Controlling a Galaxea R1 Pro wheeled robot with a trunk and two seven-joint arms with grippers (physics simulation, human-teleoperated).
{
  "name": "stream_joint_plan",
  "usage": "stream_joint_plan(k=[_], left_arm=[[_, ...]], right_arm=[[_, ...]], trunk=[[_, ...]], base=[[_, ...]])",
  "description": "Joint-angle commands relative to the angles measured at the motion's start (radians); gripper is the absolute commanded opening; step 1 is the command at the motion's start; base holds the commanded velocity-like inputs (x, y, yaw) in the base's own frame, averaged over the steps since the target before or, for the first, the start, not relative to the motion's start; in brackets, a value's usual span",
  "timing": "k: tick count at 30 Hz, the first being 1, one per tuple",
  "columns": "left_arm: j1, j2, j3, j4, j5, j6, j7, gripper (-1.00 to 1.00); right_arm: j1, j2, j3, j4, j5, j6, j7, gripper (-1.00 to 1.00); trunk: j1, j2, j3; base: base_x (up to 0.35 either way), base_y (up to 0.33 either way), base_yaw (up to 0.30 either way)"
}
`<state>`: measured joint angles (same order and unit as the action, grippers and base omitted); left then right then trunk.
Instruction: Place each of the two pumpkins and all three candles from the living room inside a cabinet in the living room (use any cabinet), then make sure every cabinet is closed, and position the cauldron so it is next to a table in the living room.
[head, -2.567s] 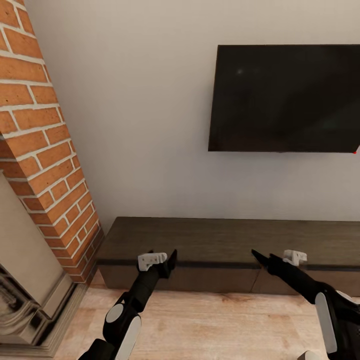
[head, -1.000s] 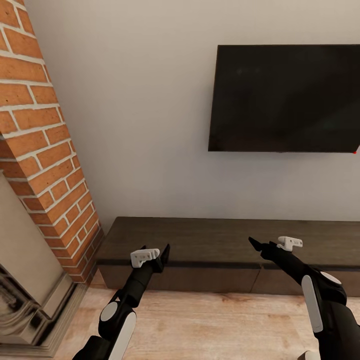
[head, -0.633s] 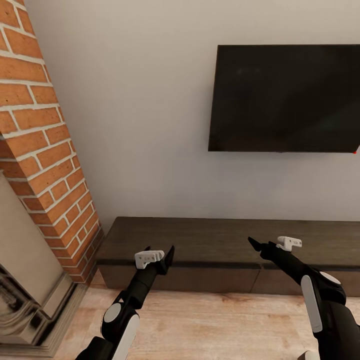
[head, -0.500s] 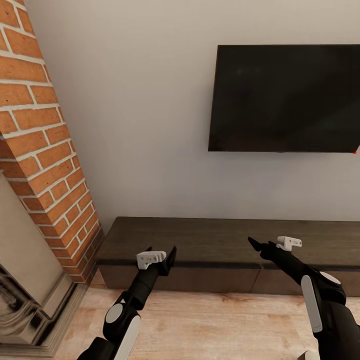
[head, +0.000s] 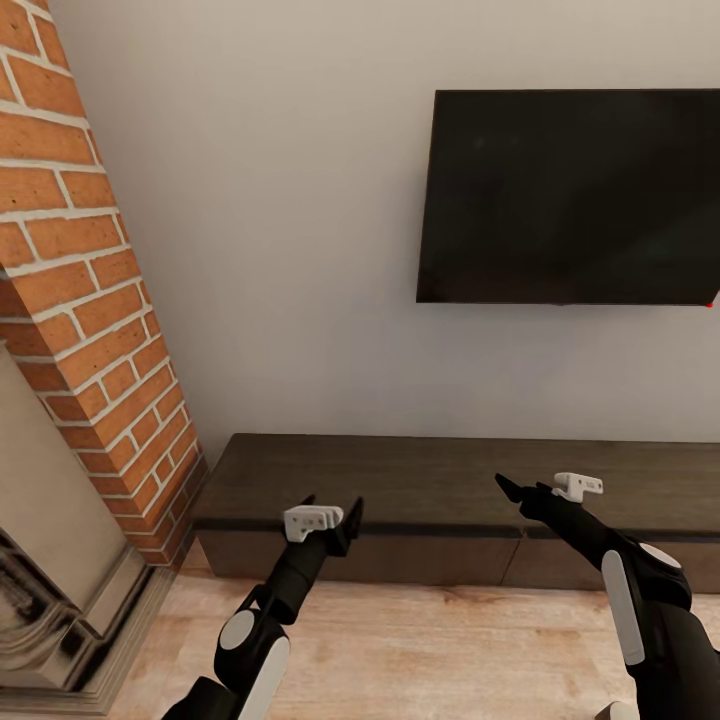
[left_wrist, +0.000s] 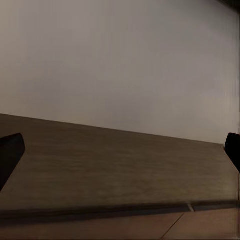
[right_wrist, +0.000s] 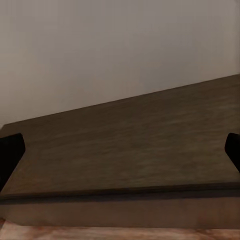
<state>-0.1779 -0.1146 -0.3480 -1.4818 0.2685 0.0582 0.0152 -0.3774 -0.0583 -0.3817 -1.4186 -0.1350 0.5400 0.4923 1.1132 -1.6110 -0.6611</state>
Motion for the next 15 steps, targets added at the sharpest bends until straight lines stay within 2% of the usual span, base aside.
stream_joint_plan(k=[1,10,15], left_arm=[[0.000,0.000,-0.006,0.001,0.000,0.000,0.000,1.00],[0.000,0.011,-0.018,0.000,0.004,0.006,-0.004,1.00],[0.000,0.012,-0.017,0.000,0.005,0.010,-0.002,1.00]], right_arm=[[0.000,-0.001,0.000,0.000,0.000,0.000,0.000,1.00],[0.000,0.000,0.000,0.000,0.000,0.000,0.000,1.00],[0.000,-0.001,0.000,0.000,0.000,0.000,0.000,1.00]], trunk=[[0.000,0.000,0.000],[0.000,0.000,0.000],[0.019,-0.035,-0.016]], base=[[0.000,0.000,0.000],[0.000,0.000,0.000],[0.000,0.000,0.000]])
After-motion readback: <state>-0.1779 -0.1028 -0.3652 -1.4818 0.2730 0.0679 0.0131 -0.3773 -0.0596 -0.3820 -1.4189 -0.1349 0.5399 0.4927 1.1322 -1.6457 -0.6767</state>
